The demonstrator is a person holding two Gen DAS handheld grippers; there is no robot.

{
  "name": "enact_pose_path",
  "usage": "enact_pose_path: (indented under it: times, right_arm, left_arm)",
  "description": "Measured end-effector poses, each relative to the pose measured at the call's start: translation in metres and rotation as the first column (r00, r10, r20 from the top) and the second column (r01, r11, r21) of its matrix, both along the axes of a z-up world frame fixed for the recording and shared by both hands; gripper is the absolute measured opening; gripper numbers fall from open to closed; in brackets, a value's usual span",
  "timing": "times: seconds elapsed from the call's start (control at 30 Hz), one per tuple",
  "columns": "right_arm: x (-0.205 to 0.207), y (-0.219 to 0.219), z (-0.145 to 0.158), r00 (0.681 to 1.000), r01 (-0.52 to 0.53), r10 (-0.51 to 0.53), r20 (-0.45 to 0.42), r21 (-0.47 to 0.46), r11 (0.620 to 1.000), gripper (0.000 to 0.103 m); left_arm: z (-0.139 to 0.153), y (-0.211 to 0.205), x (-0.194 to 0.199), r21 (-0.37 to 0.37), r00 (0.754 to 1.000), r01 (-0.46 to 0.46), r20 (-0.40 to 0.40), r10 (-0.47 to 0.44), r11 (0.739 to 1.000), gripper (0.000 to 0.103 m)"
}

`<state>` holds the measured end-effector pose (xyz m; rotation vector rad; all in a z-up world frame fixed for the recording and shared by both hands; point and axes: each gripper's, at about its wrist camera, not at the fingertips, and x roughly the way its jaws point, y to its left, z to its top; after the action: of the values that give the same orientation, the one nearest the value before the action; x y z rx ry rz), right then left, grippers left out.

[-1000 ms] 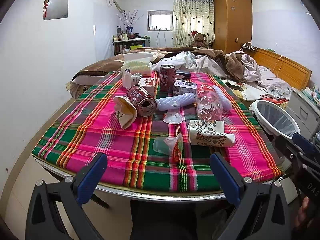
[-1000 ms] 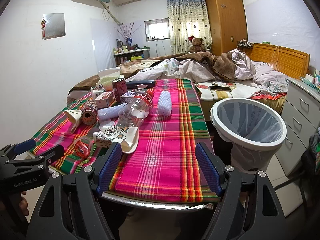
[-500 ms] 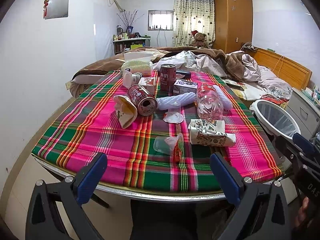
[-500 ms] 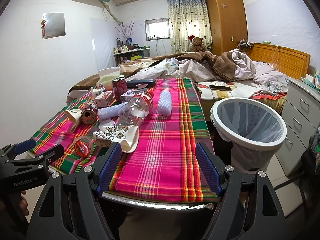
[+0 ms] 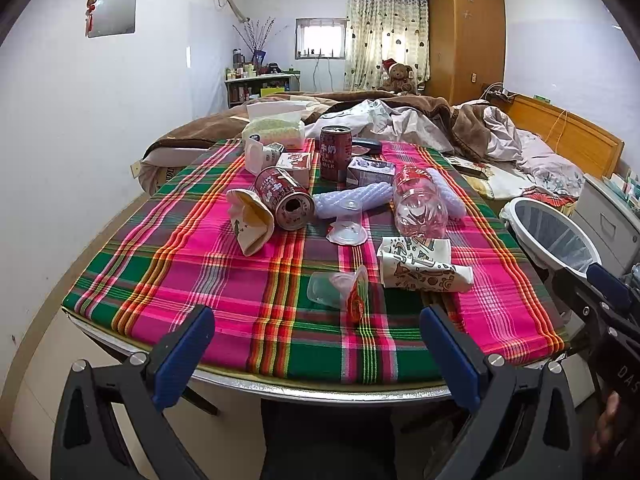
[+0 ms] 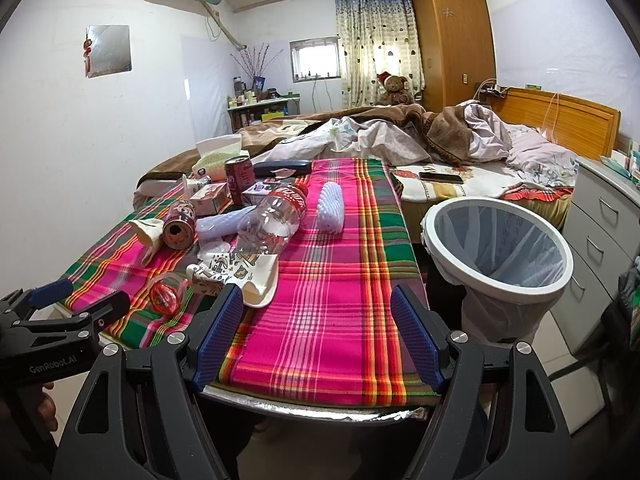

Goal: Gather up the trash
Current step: 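Grasp the clear plastic cup with the left tool while the right tool grasps the patterned paper cup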

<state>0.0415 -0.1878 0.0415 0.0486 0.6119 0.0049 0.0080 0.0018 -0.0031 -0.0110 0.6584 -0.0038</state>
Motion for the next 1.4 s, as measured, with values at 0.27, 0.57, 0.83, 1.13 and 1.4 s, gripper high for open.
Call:
enact_pose_path:
  times: [0.27, 0.57, 0.83, 1.13, 1.4]
  right_arm:
    - [0.003, 0.000, -0.001, 1.000, -0.007, 0.007, -0.004, -0.001, 1.000, 0.078]
    - [0.032, 0.004, -0.013, 0.996, -0.093, 0.093, -0.004, 0.046, 0.995, 0.078]
    - [0.052, 0.028, -0.029, 0.973, -0.215, 0.218, -0.077, 0.039, 0.976, 0.078]
    - [0.061, 0.048, -0.037, 0.942, -0.310, 0.308, -0.135, 0.013, 0.951, 0.064]
    - [0.061, 0.056, -0.042, 0.926, -0.343, 0.340, -0.164, 0.011, 0.939, 0.030]
  left_arm:
    - [-0.003, 0.001, 0.007, 0.000, 1.000, 0.010, -0.008, -0.010, 1.000, 0.103]
    - [-0.024, 0.014, 0.041, -0.053, 0.996, 0.025, -0.080, -0.029, 0.998, 0.097]
    - [-0.039, 0.021, 0.057, -0.085, 0.990, 0.044, -0.130, -0.055, 0.995, 0.089]
    - [-0.046, 0.042, 0.065, -0.150, 0.984, 0.064, -0.153, -0.088, 0.987, 0.075]
    - [-0.045, 0.053, 0.067, -0.189, 0.982, 0.081, -0.151, -0.110, 0.979, 0.064]
